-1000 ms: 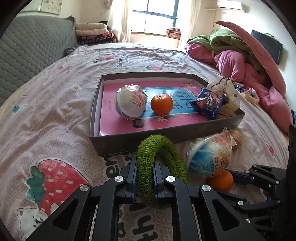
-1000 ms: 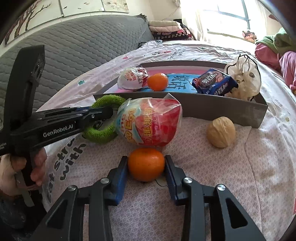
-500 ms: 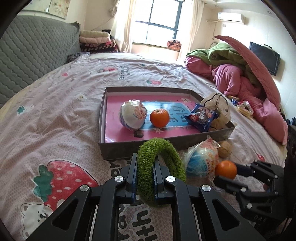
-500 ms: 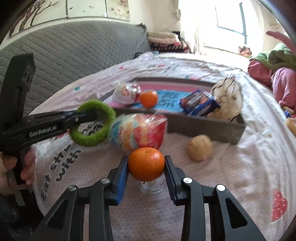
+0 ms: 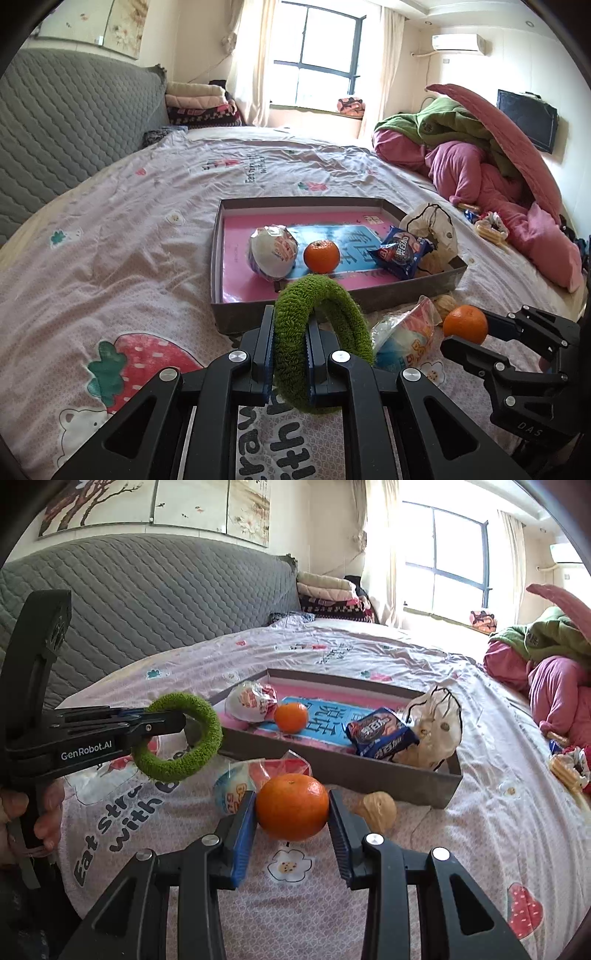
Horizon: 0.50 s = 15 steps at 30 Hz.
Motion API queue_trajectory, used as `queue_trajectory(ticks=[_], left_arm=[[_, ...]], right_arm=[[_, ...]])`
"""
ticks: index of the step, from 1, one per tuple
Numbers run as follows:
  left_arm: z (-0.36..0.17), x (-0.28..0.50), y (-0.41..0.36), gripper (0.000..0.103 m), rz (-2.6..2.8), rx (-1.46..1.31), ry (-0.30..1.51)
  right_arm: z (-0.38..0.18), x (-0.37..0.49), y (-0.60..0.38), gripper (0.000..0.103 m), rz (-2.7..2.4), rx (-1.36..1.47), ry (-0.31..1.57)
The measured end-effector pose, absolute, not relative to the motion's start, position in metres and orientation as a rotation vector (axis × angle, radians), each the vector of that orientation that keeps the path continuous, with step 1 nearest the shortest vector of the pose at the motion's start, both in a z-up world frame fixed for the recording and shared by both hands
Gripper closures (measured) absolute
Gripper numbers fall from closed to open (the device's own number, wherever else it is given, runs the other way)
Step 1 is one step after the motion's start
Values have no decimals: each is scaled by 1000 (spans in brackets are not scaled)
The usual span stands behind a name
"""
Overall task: Organize objects
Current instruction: 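Lift the orange and green ring toward the tray with both tools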
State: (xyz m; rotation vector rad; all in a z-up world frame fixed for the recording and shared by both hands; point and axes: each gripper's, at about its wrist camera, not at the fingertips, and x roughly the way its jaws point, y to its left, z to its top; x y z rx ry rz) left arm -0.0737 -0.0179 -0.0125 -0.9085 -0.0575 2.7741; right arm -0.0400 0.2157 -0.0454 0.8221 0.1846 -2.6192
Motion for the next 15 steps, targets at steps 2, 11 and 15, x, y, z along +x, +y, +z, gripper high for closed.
queue_trajectory(ticks=[2,11,15], left_arm=[[-11,-72,-17,90,2780,-898,-50],[-11,-71,-15,90,2784,-878,-36],[-11,-71,-13,90,2783,-871,-35]], right_arm=[[-43,-39,216,65,-2628,804,188],[-37,-37,219,65,-2655,750,190],[-36,-39,222,65,-2659,750,172]])
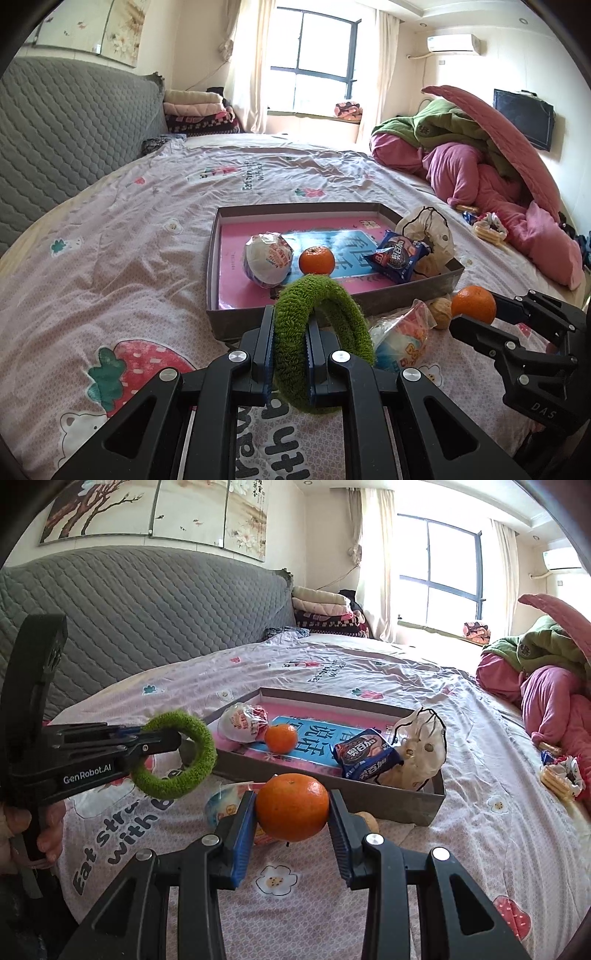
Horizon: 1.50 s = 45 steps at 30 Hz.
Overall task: Organize objects
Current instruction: 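Lift the orange and green ring toward the tray with both tools, then carry the green ring and orange over the grey tray with both tools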
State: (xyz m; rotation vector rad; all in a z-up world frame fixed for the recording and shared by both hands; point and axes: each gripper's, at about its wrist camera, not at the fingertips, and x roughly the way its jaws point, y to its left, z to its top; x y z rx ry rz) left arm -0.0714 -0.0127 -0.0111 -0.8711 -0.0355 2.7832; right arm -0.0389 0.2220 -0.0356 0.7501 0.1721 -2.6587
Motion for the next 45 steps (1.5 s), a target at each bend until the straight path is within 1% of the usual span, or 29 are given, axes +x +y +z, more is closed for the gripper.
queue_trajectory(ticks=[11,26,45], left_arm=[[-8,-74,-4,90,2780,-861,-12],[-4,-86,-4,90,2785,-869,-53],[10,-106,13,89,2788,-819,-5]], right_arm=[[-26,-43,234,65,-2695,714,159],[-23,-49,241,65,-2722,714,160],[-14,-69,258,65,-2781,693,138]])
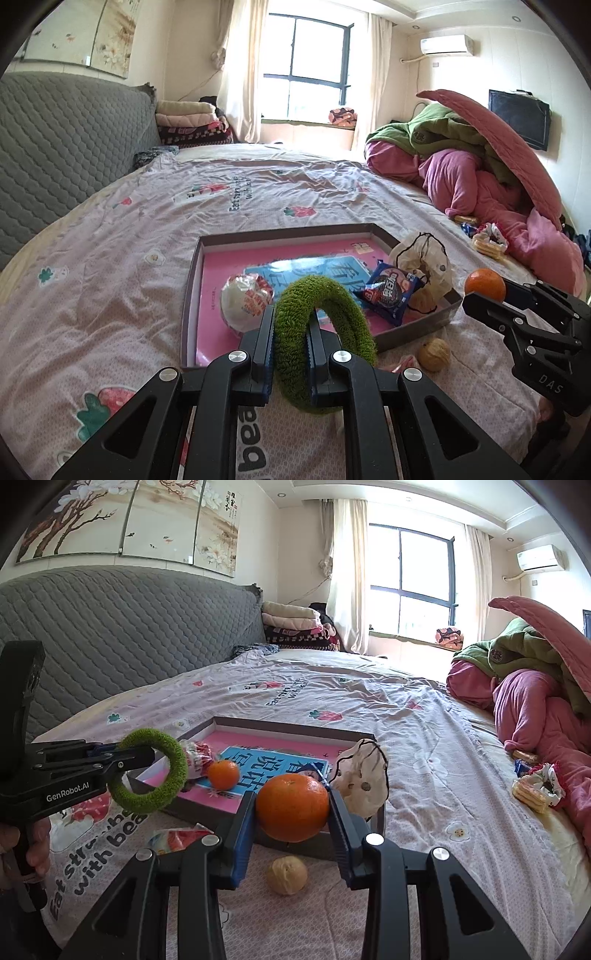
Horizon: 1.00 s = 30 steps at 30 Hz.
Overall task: Organize objects
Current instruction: 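Carry the green ring and orange over the grey tray with both tools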
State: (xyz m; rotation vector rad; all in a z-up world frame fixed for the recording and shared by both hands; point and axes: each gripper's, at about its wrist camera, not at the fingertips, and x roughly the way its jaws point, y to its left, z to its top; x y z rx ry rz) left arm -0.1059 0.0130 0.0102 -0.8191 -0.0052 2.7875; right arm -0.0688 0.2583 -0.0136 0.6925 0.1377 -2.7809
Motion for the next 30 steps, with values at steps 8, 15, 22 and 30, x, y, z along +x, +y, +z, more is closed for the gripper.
queue_trajectory(ticks=[8,15,22,30], left_arm=[[14,-119,18,88,2799,-802,20],[17,-131,21,88,2810,-777,34],[19,-141,20,88,2818,-770,31],[26,-153,18,88,2828,-750,23]], right_arm=[[-6,-78,261,65,-2802,660,169],[-1,-88,264,65,-2813,649,170],[-2,-96,267,65,-2817,669,166],[3,-104,271,65,-2824,659,183]])
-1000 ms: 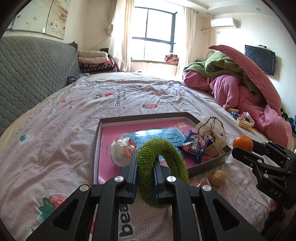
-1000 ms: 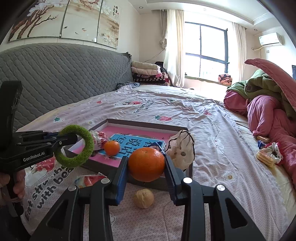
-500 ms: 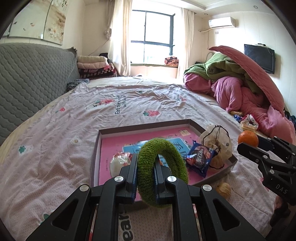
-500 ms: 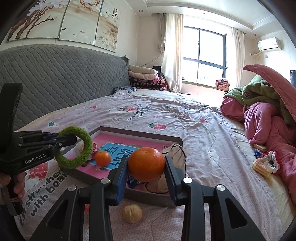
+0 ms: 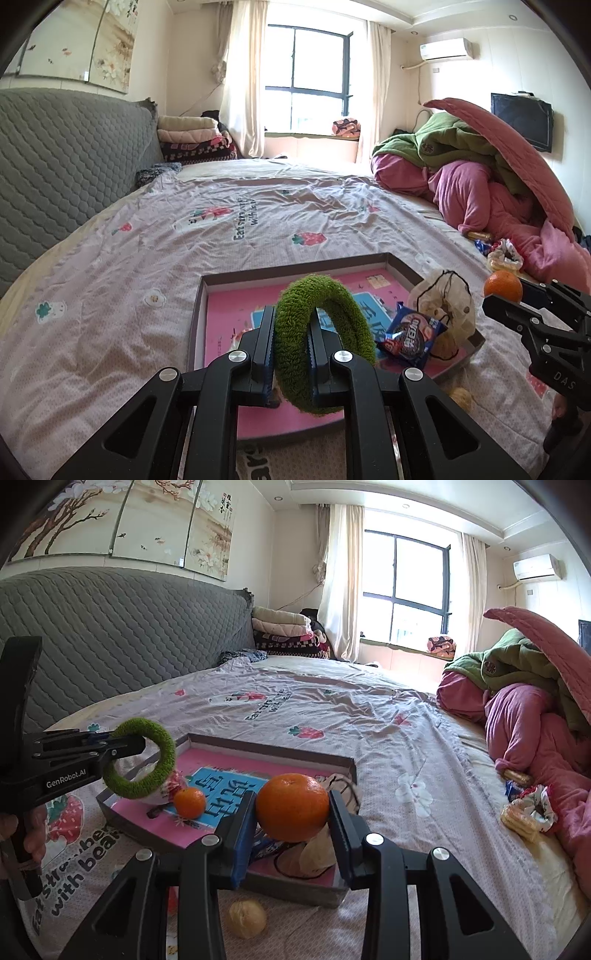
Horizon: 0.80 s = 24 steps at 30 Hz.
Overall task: Organize objects
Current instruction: 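Carry the green ring and orange over the grey tray with both tools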
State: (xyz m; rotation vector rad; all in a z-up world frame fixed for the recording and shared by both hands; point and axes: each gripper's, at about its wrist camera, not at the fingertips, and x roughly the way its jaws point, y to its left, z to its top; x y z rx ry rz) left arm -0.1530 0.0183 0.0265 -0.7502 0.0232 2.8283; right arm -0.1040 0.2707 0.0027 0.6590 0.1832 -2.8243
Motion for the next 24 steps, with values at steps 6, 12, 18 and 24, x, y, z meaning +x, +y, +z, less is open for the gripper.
queue_trajectory(ticks=[6,12,18,24], left_arm=[[30,-163,16,88,2839,-737,21],[25,-171,18,88,2840,-747,23],[12,-173,19,88,2826,-791,20],[5,-173,19,88,2819,-816,20]], right_arm=[[13,-117,276,65,-2851,613,209],[12,-126,280,65,-2852,623,209],[0,-131,281,65,-2839,693,197],[-12,-131,281,65,-2819,753,188]])
